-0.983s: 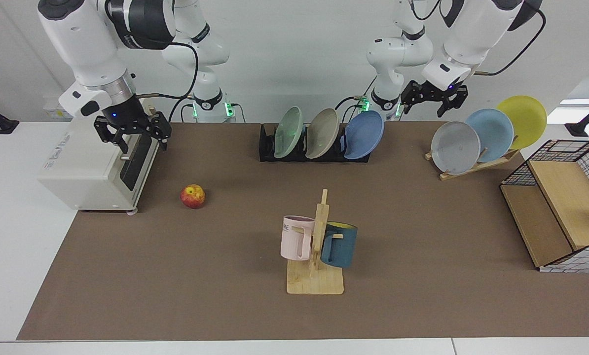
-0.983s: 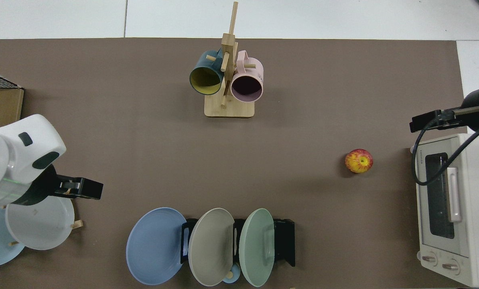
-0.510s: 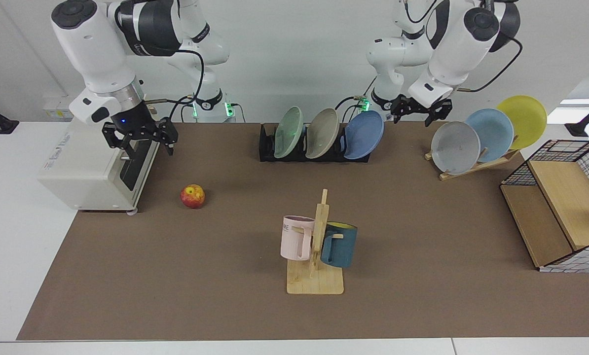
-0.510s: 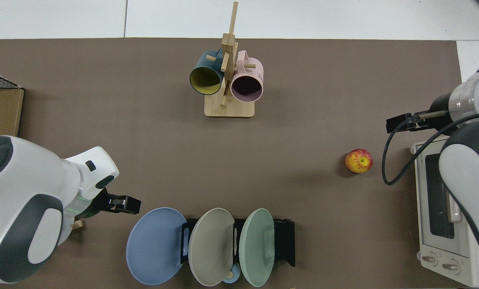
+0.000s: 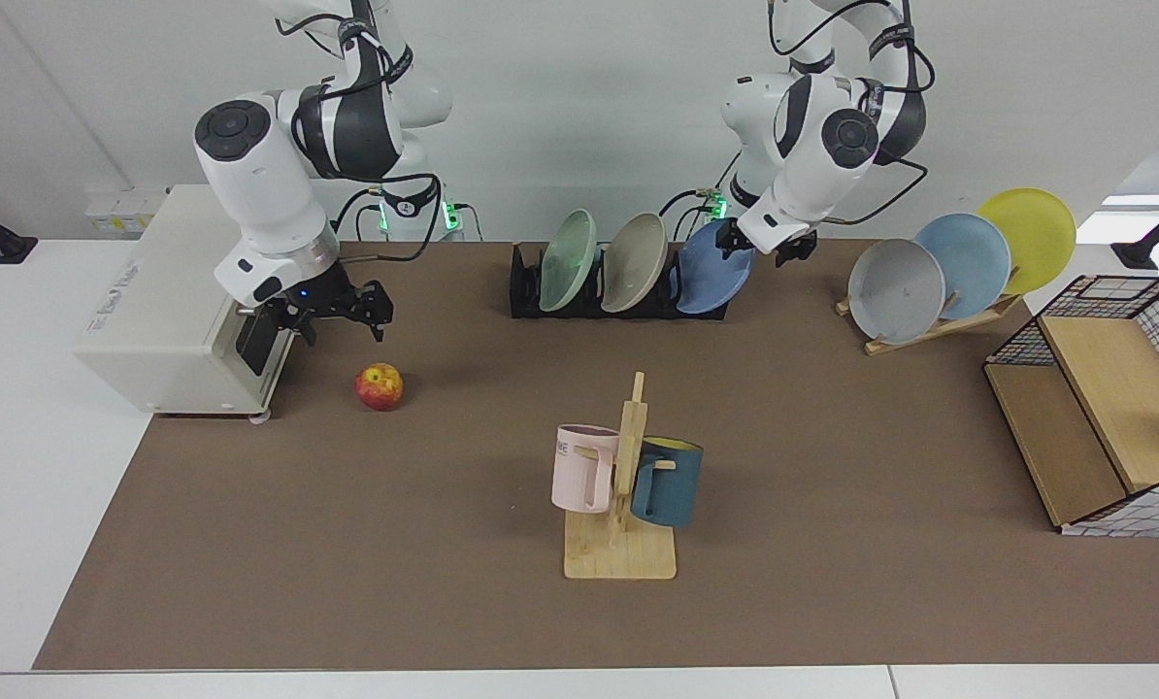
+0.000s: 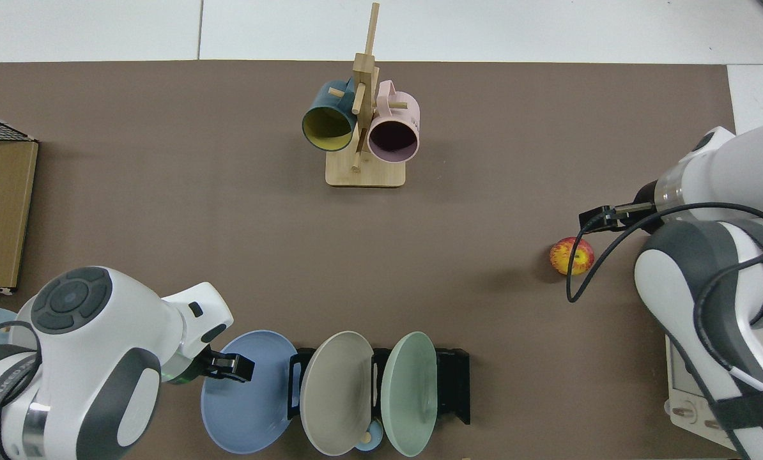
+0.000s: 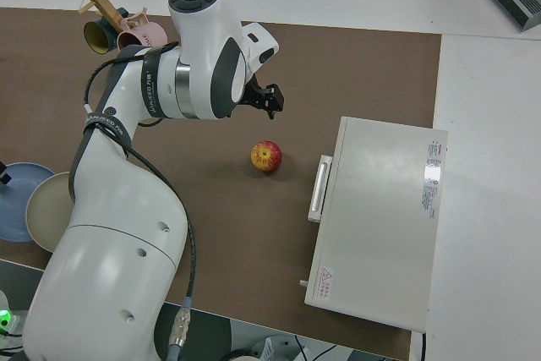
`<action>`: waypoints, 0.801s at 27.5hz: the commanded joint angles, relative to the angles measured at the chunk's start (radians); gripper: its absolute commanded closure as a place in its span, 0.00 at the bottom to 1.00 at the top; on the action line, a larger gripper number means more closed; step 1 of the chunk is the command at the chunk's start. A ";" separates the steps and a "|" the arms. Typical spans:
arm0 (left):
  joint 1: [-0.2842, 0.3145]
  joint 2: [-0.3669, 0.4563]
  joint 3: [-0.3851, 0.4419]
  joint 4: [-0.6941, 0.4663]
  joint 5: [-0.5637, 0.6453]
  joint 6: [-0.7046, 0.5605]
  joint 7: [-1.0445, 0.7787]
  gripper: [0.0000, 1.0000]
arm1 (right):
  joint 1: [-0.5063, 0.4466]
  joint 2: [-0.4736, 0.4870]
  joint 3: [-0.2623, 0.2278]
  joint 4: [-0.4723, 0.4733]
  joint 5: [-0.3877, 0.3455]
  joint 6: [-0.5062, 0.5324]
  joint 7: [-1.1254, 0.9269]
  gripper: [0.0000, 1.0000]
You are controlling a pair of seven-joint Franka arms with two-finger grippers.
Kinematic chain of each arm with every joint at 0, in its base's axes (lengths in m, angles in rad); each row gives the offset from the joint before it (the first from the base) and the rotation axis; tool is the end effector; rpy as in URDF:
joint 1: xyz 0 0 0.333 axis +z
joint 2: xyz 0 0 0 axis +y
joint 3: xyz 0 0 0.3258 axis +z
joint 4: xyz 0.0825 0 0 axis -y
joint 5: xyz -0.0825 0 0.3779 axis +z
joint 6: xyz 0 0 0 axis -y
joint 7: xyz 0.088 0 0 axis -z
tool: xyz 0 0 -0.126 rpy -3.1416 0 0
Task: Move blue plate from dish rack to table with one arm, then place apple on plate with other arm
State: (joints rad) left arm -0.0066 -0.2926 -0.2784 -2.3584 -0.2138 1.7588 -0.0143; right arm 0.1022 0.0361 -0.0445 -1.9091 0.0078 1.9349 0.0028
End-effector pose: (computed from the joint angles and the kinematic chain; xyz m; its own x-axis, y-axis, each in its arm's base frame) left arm 0.3817 -0.1373 0.4109 0.9324 -0.1800 -0.3134 -0.1551 -0.9825 0.1031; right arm 0.5618 0.0334 0.4673 0.9986 0.0521 -0.0103 0.0521 -0.9986 -0.0056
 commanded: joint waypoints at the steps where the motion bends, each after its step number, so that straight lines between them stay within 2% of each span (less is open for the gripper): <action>1: -0.006 -0.068 -0.039 -0.061 -0.050 0.022 -0.003 0.00 | -0.006 -0.007 0.003 -0.079 0.006 0.073 0.008 0.00; 6: -0.006 -0.076 -0.070 -0.061 -0.079 0.024 -0.003 0.03 | -0.006 0.002 0.003 -0.137 -0.005 0.153 0.006 0.00; 8: -0.006 -0.076 -0.070 -0.059 -0.079 0.027 0.001 0.16 | -0.006 0.016 0.003 -0.160 -0.008 0.183 0.008 0.00; 13: -0.006 -0.069 -0.071 -0.055 -0.078 0.037 0.008 0.55 | -0.006 0.059 0.003 -0.189 -0.008 0.266 0.009 0.00; 16: -0.006 -0.069 -0.073 -0.050 -0.078 0.033 0.011 0.74 | -0.006 0.083 0.003 -0.189 -0.008 0.277 0.011 0.00; 21: -0.003 -0.068 -0.102 -0.029 -0.062 0.024 -0.022 0.97 | -0.006 0.128 0.003 -0.191 -0.009 0.280 0.008 0.00; 22: -0.001 -0.069 -0.102 -0.024 -0.061 0.021 -0.030 0.99 | -0.006 0.137 0.003 -0.192 -0.009 0.282 0.008 0.00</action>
State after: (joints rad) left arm -0.0081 -0.3384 -0.3664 -2.3819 -0.2722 1.7723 -0.0188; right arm 0.1021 0.1413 -0.0449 -2.0928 0.0069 2.1916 0.0028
